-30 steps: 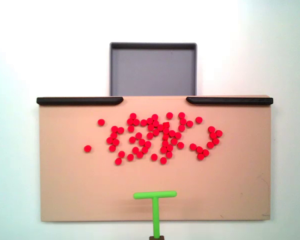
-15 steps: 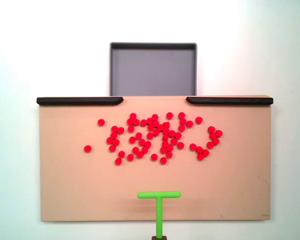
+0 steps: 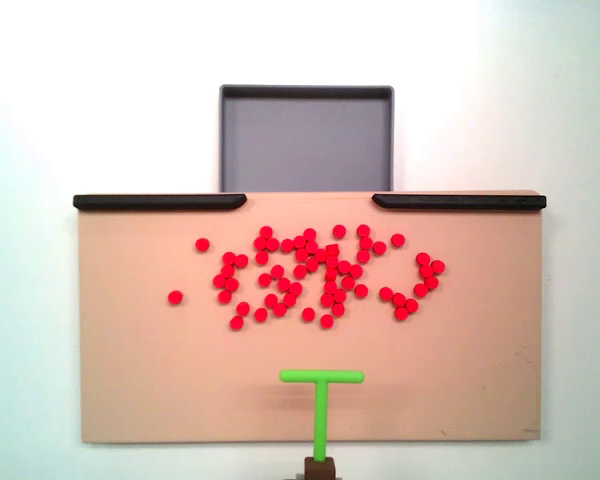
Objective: Gather the bottom side granules
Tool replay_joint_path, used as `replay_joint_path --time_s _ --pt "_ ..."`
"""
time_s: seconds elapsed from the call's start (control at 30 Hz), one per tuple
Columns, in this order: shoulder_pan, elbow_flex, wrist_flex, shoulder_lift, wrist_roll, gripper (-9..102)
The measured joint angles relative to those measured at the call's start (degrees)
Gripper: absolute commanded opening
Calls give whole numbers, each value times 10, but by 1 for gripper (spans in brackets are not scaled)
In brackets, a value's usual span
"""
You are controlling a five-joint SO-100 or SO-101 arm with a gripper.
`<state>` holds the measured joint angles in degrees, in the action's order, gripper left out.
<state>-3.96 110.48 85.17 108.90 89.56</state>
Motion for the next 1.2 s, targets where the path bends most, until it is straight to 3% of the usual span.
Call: replay_joint_path --time_s 1.2 --pt "1 113 -103 19 -5 0"
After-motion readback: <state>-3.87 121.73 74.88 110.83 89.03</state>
